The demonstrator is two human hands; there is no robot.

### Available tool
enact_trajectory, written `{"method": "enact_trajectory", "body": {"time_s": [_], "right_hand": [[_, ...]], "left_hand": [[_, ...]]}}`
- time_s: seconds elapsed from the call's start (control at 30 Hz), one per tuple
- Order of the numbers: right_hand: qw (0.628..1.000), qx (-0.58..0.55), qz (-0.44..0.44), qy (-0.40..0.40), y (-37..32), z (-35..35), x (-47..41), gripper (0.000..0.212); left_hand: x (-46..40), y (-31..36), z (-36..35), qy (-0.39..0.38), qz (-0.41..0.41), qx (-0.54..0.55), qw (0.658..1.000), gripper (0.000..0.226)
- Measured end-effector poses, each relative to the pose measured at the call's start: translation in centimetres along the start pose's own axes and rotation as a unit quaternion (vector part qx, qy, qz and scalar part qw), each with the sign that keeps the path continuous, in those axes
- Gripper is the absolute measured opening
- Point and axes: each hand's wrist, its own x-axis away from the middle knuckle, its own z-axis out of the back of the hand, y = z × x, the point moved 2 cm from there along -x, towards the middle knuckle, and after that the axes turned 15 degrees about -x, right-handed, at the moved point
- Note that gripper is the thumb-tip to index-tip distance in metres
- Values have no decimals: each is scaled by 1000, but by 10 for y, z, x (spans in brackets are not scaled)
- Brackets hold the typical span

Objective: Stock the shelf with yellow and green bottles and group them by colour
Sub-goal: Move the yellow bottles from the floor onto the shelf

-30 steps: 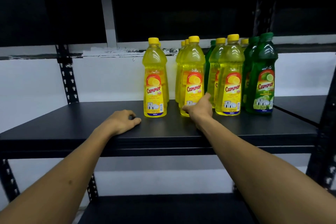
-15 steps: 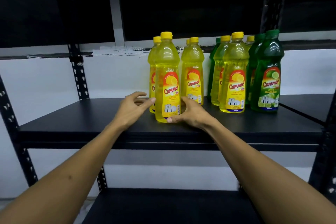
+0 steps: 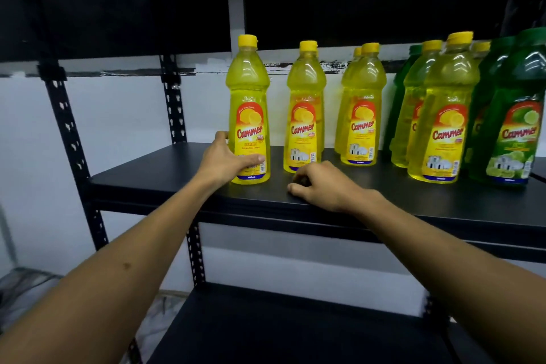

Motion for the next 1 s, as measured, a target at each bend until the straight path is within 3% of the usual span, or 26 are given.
{"method": "enact_trajectory", "body": {"time_s": [0.4, 0.77, 1.0], "right_hand": [[1000, -1, 13, -26, -43, -70, -107, 34], [999, -9, -14, -39, -27, -108, -209, 41], [998, -26, -19, -51, -15, -110, -235, 38]], "left_hand": [[-86, -102, 36, 27, 100, 4, 995, 59], [-178, -159, 31, 62, 101, -88, 989, 61], [-223, -183, 33, 37, 96, -76, 992, 53]]}}
